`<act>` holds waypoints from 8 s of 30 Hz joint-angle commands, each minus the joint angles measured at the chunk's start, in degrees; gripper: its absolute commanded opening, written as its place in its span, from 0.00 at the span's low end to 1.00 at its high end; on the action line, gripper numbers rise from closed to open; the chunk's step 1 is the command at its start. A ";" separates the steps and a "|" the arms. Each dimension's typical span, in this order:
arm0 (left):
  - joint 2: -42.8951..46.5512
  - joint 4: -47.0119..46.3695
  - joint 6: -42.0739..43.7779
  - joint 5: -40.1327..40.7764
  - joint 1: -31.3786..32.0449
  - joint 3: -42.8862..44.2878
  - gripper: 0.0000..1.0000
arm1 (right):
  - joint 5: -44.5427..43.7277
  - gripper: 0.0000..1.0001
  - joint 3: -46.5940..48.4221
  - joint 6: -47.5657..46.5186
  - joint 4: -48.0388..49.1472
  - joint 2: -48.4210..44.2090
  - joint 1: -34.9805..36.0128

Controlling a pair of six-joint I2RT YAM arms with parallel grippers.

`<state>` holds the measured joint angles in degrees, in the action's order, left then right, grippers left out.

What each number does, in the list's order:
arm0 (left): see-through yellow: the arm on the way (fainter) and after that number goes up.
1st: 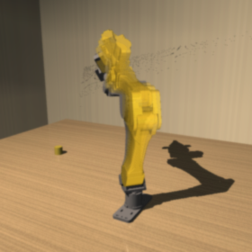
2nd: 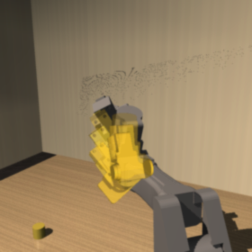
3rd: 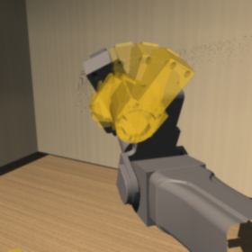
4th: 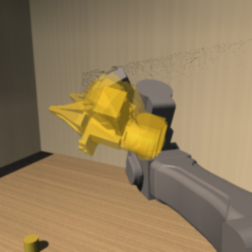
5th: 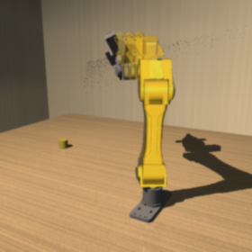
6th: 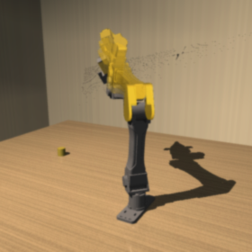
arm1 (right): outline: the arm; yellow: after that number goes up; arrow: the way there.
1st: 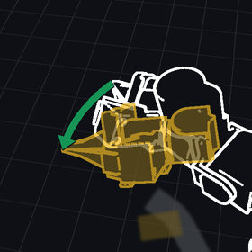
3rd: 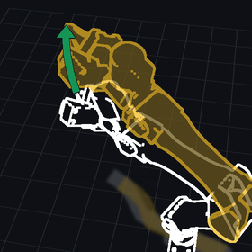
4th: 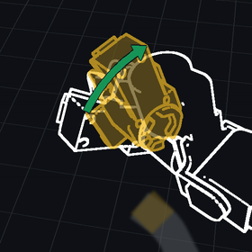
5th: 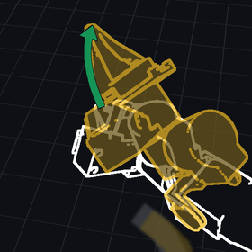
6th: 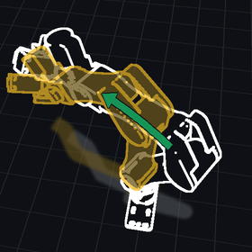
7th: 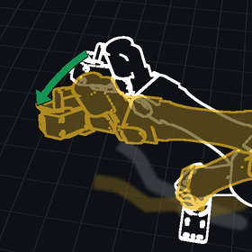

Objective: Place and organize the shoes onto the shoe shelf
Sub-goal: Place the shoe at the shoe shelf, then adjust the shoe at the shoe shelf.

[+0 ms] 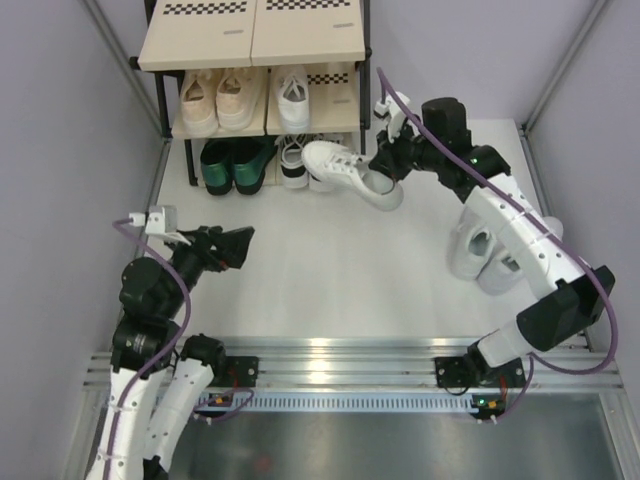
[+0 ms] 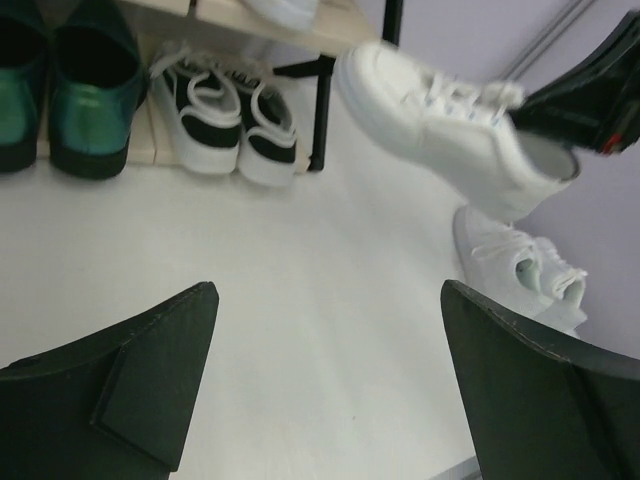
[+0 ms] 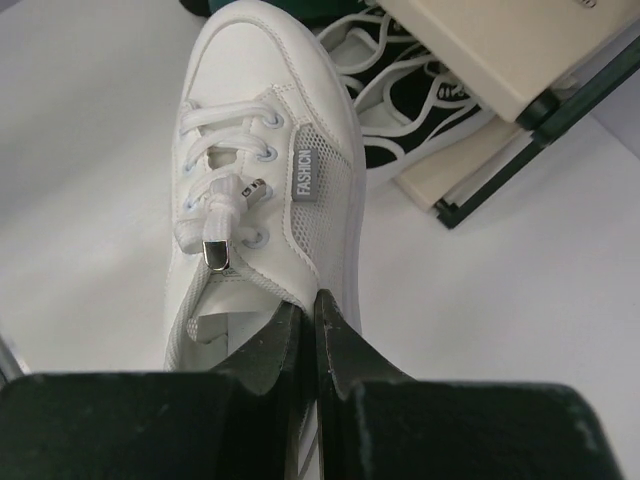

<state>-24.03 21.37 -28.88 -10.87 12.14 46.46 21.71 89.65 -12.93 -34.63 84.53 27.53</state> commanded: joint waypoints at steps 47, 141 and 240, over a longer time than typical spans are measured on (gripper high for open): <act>12.61 11.60 -3.72 6.22 -0.19 -10.25 0.98 | -38.24 0.00 34.36 36.39 24.88 29.72 5.25; 16.65 11.33 -9.08 1.82 -0.19 -11.48 0.98 | -11.34 0.50 34.55 6.68 20.92 36.67 4.46; -75.73 -33.41 16.40 5.34 7.11 39.15 0.41 | 36.29 0.93 -34.89 -6.23 14.59 -21.25 -19.88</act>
<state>-100.03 -8.97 -14.20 -0.43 18.76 83.50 55.83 54.74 -17.87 -21.87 64.49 8.69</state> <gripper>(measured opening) 0.599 0.938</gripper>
